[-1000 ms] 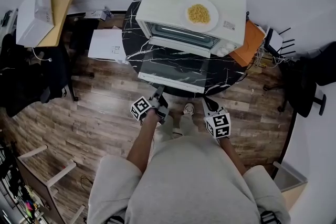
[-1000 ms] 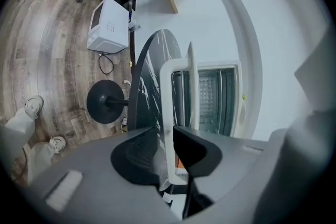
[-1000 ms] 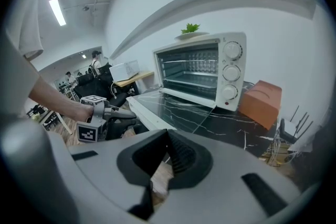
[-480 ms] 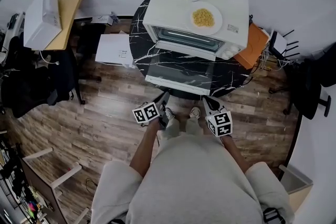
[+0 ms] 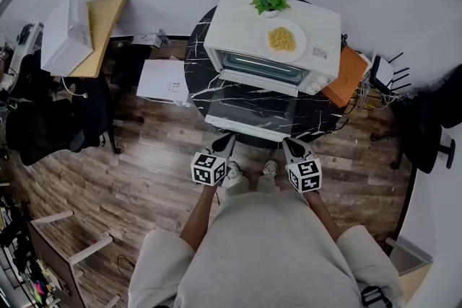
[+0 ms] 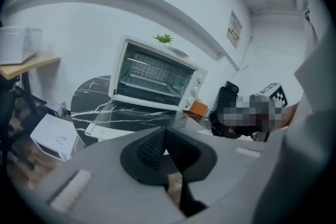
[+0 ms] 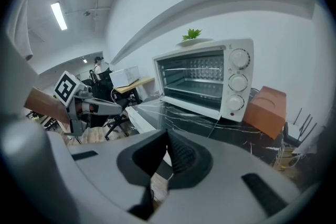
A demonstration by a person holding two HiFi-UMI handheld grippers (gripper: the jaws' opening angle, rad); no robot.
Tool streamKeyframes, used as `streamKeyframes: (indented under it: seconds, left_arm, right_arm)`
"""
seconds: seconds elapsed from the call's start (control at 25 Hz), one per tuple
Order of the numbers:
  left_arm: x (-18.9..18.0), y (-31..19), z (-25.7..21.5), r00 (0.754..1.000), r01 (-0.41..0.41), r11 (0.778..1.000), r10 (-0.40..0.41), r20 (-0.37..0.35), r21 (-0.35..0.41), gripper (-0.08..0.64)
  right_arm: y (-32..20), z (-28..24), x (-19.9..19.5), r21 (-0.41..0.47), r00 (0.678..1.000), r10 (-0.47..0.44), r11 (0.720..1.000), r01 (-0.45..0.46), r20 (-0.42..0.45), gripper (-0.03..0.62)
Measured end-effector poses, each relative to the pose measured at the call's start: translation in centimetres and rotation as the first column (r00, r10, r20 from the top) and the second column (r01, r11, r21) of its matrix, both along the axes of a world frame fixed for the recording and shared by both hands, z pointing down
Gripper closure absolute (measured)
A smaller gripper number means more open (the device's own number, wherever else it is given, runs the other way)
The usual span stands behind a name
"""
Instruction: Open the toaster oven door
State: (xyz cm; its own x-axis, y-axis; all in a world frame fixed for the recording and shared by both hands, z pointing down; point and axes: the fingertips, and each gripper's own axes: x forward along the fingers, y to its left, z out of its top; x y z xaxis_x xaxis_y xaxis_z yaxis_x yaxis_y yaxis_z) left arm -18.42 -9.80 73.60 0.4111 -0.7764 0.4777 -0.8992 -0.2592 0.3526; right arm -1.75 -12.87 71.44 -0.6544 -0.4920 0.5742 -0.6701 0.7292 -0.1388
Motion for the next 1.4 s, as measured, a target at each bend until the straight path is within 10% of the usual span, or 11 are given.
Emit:
streamKeyframes:
  seconds: [1.4]
  left_arm:
    - [-0.7,-8.8,-13.1,0.996,-0.057,0.955,0.035,0.082,0.291,0.549]
  right_arm:
    - [-9.2,-11.5,1.1,0.283,0.992,0.098,0.952,-0.116,0.079,0.58]
